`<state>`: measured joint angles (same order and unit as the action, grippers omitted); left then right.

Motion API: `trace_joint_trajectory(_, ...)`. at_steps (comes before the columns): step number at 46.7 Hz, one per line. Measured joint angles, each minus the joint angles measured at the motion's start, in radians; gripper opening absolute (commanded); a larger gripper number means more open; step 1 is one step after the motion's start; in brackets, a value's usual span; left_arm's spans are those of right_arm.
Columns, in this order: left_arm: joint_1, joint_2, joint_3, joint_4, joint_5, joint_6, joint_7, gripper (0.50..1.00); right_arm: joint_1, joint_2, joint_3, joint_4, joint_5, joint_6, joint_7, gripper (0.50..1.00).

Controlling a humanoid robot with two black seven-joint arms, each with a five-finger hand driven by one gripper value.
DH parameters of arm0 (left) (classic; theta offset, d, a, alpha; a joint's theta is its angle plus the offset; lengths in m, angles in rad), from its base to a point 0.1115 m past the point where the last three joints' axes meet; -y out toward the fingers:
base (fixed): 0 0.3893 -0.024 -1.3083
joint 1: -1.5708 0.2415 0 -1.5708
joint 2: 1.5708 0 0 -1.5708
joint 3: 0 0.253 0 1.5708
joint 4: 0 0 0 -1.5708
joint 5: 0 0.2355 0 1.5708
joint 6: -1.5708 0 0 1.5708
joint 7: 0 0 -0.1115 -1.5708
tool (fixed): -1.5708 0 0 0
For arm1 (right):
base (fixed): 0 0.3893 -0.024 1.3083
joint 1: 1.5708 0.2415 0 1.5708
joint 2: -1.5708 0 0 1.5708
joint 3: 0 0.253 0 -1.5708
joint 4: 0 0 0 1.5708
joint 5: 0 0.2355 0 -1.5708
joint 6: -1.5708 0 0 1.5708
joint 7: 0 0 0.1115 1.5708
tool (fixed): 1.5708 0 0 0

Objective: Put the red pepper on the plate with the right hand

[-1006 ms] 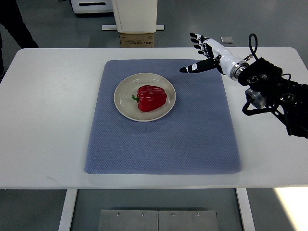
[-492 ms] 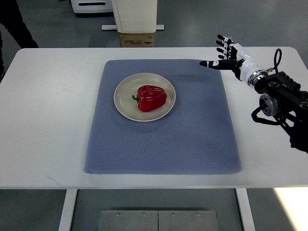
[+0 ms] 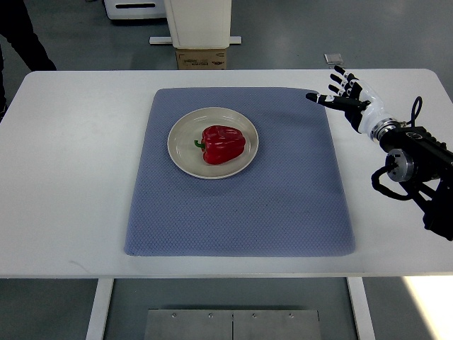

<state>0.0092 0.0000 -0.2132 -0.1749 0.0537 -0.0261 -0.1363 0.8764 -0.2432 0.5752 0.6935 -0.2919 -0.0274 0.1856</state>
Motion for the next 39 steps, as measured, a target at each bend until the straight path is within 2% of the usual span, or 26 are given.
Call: trace_joint_trajectory(39,0.0,0.0,0.0,0.0,0.0,0.0,0.0,1.0,-0.046,0.002,0.019,-0.002,0.011,0.003,-0.002,1.0)
